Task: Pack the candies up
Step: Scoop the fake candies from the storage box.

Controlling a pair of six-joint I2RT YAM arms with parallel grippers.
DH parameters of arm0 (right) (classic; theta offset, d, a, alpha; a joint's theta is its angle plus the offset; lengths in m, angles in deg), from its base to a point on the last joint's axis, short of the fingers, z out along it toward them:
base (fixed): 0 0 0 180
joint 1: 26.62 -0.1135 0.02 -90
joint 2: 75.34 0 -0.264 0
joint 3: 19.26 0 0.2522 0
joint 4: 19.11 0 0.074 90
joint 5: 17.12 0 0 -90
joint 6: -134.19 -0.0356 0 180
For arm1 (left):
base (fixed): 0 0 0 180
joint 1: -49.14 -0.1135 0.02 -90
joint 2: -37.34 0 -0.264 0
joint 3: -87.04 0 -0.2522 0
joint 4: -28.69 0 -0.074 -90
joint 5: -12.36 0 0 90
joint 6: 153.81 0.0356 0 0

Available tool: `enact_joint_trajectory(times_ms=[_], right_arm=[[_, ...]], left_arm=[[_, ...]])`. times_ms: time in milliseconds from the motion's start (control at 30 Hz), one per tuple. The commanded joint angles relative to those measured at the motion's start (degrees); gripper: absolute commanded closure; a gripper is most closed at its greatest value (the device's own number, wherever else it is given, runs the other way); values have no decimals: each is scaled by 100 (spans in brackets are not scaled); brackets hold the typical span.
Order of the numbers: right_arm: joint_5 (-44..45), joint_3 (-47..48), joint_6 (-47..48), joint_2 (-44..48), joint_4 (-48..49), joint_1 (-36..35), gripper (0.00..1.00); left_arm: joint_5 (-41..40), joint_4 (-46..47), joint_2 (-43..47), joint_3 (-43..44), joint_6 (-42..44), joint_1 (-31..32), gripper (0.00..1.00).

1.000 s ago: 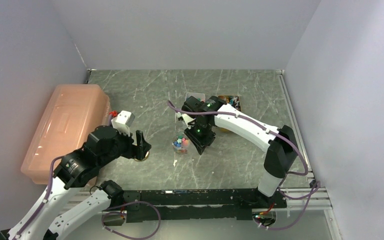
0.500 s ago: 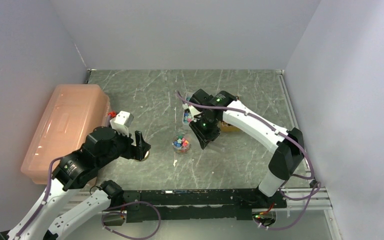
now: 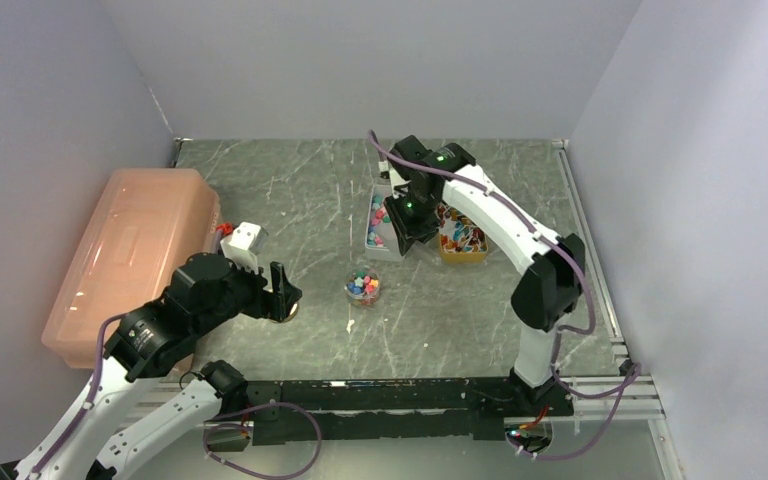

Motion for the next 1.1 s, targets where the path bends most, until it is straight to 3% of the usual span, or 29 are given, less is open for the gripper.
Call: enact_joint_trajectory(times_ms=[0,633,1067], right_arm=[[-40,625,-232,-405,-427,105,100],[-796,1774,-711,-1711,-824,489,100],[-786,2174,-876,-2194,-1019,539,100]], left_arm=[[72,168,44,73,29,22,16],[163,185,291,56,47,29,16],[195,202,468,38,41,30,15]])
